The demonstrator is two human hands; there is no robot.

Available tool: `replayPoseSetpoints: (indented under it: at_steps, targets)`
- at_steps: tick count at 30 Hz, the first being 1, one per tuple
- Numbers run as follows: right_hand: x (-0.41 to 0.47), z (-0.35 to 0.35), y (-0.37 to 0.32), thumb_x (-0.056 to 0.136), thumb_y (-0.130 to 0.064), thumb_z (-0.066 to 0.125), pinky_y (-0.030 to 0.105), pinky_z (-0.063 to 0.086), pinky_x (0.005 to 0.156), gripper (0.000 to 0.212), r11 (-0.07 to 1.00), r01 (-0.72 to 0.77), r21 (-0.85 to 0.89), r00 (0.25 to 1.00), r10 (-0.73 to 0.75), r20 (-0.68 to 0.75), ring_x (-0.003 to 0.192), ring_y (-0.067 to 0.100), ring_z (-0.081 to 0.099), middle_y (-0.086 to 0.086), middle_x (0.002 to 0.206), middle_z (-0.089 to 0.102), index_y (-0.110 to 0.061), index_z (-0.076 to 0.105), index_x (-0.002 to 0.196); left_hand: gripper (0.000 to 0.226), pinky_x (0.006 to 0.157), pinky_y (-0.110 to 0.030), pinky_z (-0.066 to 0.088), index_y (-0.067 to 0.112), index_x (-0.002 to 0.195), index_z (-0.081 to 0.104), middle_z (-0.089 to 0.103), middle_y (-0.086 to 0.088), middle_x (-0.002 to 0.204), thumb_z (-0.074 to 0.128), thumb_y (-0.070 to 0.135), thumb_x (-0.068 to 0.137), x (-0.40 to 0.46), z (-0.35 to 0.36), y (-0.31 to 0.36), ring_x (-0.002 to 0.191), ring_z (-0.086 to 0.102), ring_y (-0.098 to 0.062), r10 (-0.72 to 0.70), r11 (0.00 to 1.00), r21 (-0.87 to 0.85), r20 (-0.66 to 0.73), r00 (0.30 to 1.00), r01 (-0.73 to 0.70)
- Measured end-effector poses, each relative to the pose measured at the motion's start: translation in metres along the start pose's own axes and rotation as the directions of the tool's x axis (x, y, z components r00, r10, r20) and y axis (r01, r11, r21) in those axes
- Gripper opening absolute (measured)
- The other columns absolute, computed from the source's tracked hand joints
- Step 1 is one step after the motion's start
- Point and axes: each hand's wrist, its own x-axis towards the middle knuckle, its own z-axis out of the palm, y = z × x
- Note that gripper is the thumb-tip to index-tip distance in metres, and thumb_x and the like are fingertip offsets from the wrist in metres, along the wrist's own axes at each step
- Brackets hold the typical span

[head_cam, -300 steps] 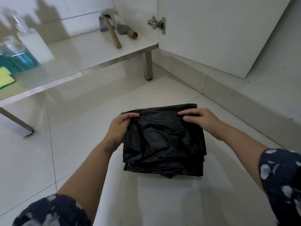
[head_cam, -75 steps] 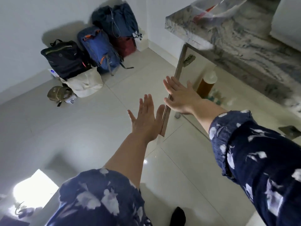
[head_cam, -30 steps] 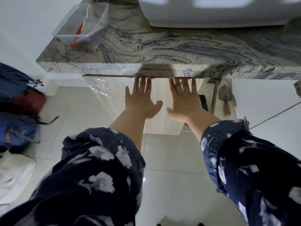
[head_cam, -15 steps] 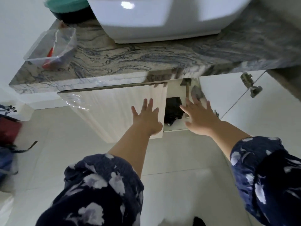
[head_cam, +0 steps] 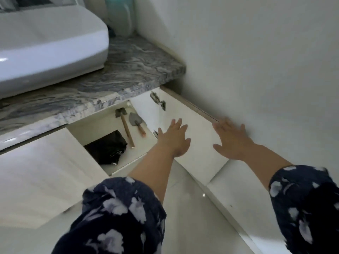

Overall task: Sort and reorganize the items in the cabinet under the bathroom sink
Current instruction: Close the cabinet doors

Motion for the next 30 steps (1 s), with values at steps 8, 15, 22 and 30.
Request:
replayPoseSetpoints:
  at_steps: [8, 15, 22, 30]
  targets:
    - [-0.005, 0.033, 0.062, 0.100, -0.035, 0.038, 0.044, 0.003, 0.120, 0.076, 0.980, -0.021, 0.197, 0.999, 0.016, 0.029, 0.148, 0.017, -0.014, 0.003, 0.159, -0.019, -0.009, -0.011, 0.151, 0.062, 0.116, -0.055, -0.004, 0.022, 0.154, 0.000, -0.015, 0.002, 0.160, 0.019, 0.048, 0.101, 0.072, 0.022, 0.071, 0.147, -0.016, -0.017, 0.057, 0.997, 0.048, -0.060, 0.997, -0.054]
    - [0.005, 0.051, 0.076, 0.099, -0.036, 0.038, 0.035, 0.005, 0.120, 0.072, 0.976, 0.089, 0.199, 0.995, -0.077, -0.068, 0.149, 0.012, -0.003, -0.002, 0.161, -0.007, -0.013, -0.004, 0.153, 0.064, 0.118, -0.054, -0.005, 0.023, 0.153, -0.002, -0.014, 0.002, 0.161, 0.012, 0.054, 0.099, 0.100, 0.045, 0.076, 0.148, -0.014, -0.019, 0.007, 0.999, 0.049, -0.103, 0.995, -0.002]
    - [-0.005, 0.048, 0.075, 0.100, -0.037, 0.035, 0.039, 0.004, 0.121, 0.068, 0.973, 0.153, 0.170, 0.988, -0.150, -0.032, 0.148, 0.009, 0.005, -0.006, 0.161, -0.007, -0.016, -0.003, 0.153, 0.065, 0.113, -0.053, -0.015, 0.027, 0.152, -0.008, -0.016, 0.004, 0.160, 0.006, 0.058, 0.097, 0.085, 0.060, 0.067, 0.148, -0.013, -0.018, -0.011, 0.984, 0.172, -0.165, 0.986, 0.039]
    - [-0.036, 0.052, 0.023, 0.100, -0.037, 0.034, 0.045, 0.005, 0.121, 0.065, 0.946, 0.213, 0.244, 0.977, -0.207, -0.052, 0.148, 0.010, -0.002, -0.006, 0.162, 0.001, -0.019, 0.002, 0.153, 0.068, 0.115, -0.054, -0.012, 0.027, 0.153, -0.006, -0.014, 0.009, 0.160, 0.004, 0.061, 0.095, 0.038, 0.048, 0.040, 0.148, -0.010, -0.016, -0.016, 0.980, 0.195, -0.110, 0.994, 0.037]
